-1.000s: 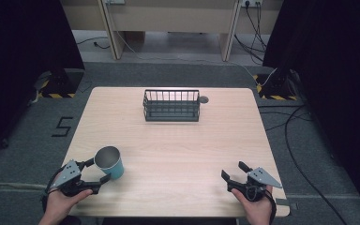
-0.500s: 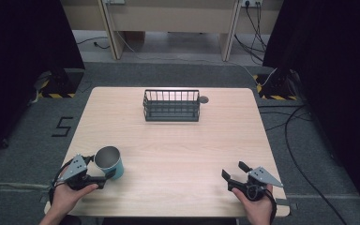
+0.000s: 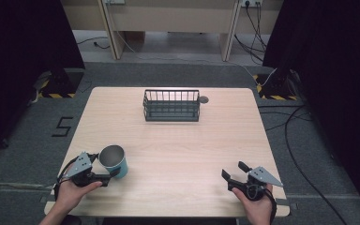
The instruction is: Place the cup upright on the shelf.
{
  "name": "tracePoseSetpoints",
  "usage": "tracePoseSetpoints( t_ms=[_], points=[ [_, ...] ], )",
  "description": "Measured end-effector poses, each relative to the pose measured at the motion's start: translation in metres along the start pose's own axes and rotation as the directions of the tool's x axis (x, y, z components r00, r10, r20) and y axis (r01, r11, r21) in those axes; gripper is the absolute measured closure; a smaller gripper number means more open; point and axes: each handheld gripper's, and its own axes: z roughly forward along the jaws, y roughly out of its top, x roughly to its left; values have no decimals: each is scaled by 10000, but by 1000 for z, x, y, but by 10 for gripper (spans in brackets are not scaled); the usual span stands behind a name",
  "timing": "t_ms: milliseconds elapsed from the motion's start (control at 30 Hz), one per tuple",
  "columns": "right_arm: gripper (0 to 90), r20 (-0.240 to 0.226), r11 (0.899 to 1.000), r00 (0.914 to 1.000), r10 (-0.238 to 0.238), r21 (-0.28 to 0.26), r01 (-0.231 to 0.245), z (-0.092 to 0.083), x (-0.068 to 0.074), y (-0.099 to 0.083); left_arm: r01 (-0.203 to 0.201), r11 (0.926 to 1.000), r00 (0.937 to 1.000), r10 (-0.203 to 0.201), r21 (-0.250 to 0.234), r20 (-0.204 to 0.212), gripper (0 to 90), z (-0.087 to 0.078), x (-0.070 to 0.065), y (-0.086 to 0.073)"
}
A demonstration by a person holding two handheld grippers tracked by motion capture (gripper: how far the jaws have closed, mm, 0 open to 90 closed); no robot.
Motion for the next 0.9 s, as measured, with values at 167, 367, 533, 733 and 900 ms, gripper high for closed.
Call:
tracePoseSetpoints(
  t_ms=[167, 367, 533, 733, 900],
  points=[
    [193, 15, 10000, 10000, 5, -7, -5, 0, -1, 0, 87, 9995, 10000, -86, -292, 17, 151, 1, -1, 6],
    [195, 19, 9999, 9999, 103, 1, -103, 0, -1, 0, 56, 9982, 10000, -52, -590, 72, 151, 9, -2, 17],
    [197, 22, 9998, 9998, 208, -17, -208, 0, -2, 0, 16, 9973, 9999, -6, -729, 143, 151, 16, -3, 24],
    [198, 32, 9994, 9994, 345, -2, -345, 0, -3, 0, -49, 9954, 9999, 60, -956, 116, 151, 22, -1, 33],
    [199, 52, 9995, 9995, 321, -45, -320, 0, -2, 0, -125, 9936, 9999, 134, -1119, 70, 151, 25, 1, 40]
  ],
)
